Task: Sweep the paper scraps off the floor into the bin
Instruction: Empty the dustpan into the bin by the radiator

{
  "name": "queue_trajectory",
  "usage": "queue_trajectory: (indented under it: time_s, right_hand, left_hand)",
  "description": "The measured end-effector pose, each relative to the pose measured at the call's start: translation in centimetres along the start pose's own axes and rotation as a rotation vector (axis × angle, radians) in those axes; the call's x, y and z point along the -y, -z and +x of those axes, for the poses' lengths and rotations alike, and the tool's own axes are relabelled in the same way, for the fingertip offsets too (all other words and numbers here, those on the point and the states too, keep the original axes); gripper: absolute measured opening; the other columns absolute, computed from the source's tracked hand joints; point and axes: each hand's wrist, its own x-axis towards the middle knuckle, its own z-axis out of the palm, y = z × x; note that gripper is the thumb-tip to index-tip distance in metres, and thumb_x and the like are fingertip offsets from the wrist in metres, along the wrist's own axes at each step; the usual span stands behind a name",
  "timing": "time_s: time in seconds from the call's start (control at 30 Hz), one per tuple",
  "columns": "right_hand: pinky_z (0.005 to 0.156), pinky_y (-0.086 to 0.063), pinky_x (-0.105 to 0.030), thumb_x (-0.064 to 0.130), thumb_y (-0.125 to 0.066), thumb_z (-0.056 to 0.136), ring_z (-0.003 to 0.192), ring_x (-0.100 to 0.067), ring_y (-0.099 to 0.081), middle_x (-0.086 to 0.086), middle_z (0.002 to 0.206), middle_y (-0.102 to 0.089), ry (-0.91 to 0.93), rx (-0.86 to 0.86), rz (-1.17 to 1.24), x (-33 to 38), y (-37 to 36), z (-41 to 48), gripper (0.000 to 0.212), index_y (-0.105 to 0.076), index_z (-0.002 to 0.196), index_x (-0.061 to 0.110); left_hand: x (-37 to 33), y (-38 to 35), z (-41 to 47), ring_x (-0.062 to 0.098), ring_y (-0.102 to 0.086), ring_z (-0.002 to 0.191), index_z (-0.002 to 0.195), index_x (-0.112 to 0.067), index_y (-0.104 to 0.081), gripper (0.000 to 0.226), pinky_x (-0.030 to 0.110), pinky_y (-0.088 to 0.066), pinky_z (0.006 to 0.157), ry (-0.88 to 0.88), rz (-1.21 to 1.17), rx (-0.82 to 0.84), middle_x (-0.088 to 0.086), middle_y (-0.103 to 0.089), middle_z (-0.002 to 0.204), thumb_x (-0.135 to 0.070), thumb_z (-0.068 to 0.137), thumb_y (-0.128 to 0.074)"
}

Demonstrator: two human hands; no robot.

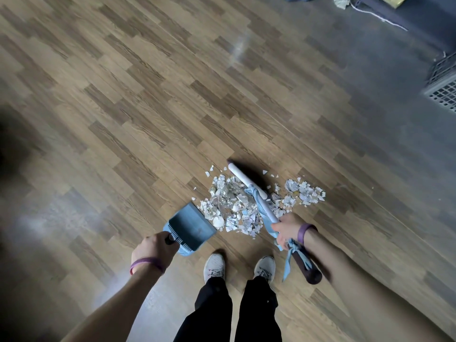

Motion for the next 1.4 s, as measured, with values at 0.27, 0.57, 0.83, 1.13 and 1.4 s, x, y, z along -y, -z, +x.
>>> queue_trajectory:
  time_s: [0.27,0.57,0.83,1.13,1.4]
  right_hand:
    - [0.05,-0.042,-0.028,0.017,-0.041,0.097,0.059,-0.023,-0.053,-0.003,0.066,-0.047,0.08,-0.061,0.016,0.3,-2.0,-0.3,0.019,-0.048,0.079,0.012]
    - [0.029,-0.03,-0.013,0.01,-0.032,0.1,0.022,-0.01,-0.042,-0.004,0.049,-0.041,-0.055,0.121,0.257,0.8,-7.6,-1.1,0.027,-0.045,0.076,0.01]
    - [0.029,-0.031,-0.011,0.002,-0.031,0.099,0.022,-0.01,-0.038,-0.002,0.043,-0.035,-0.026,0.372,0.319,-0.7,-11.7,-5.5,0.033,-0.039,0.069,0.012]
    - [0.033,-0.027,-0.018,0.01,-0.038,0.096,0.03,-0.007,-0.037,0.003,0.048,-0.033,0.098,0.326,0.218,-2.6,-11.4,-8.0,0.032,-0.038,0.065,0.016]
    - [0.034,-0.026,-0.02,0.006,-0.038,0.096,0.028,-0.008,-0.032,0.001,0.053,-0.027,0.125,0.127,0.145,-3.7,-8.3,-7.7,0.026,-0.035,0.071,0.011]
  left_hand:
    - [1.5,0.0,0.4,0.025,-0.055,0.063,0.067,-0.022,-0.054,0.018,0.025,-0.04,0.054,-0.013,-0.019,-0.004,-0.002,-0.059,0.064,-0.036,0.078,-0.055]
    - [1.1,-0.5,0.4,0.023,-0.05,0.055,0.071,-0.015,-0.053,0.017,0.024,-0.04,0.052,0.0,-0.026,-0.005,0.001,-0.057,0.06,-0.031,0.076,-0.052]
    - [1.0,-1.3,0.0,0.024,-0.056,0.063,0.073,-0.018,-0.056,0.017,0.024,-0.04,0.053,-0.001,-0.027,-0.011,-0.002,-0.061,0.065,-0.034,0.077,-0.052]
    - [1.6,-1.3,-1.1,0.024,-0.056,0.065,0.073,-0.018,-0.058,0.018,0.023,-0.036,0.052,-0.024,-0.012,-0.01,-0.001,-0.062,0.069,-0.035,0.079,-0.054]
    - [0.7,-1.3,-1.7,0.025,-0.058,0.07,0.07,-0.025,-0.047,0.015,0.026,-0.044,0.061,-0.173,0.112,0.073,-0.001,-0.064,0.079,-0.038,0.079,-0.049]
